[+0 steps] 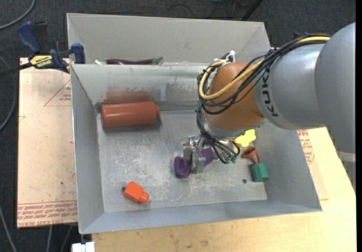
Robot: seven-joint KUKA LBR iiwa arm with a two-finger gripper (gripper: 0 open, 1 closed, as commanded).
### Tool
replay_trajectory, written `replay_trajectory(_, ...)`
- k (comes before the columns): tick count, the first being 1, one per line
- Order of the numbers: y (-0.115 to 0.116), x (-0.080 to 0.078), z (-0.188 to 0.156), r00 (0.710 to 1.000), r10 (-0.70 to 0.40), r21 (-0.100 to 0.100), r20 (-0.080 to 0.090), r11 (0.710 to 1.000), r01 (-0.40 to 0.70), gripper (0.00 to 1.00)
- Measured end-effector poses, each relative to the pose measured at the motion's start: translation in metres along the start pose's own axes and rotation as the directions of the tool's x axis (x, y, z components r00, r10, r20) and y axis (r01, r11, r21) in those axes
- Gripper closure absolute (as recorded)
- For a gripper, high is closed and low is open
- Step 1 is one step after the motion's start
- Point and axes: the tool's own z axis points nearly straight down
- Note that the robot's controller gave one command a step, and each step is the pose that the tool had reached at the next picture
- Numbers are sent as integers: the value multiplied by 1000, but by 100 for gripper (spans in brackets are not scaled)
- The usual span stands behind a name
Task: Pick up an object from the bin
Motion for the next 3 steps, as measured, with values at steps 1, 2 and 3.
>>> replay_trajectory(1, 0, 0, 0, 1000, 0, 0, 1, 1000, 0, 100)
replay_trajectory(2, -6, 1, -101, 1000, 6, -1, 3, 1000, -6, 100)
replay_trajectory(3, -6, 1, -101, 1000, 6, -1, 3, 1000, -6, 100)
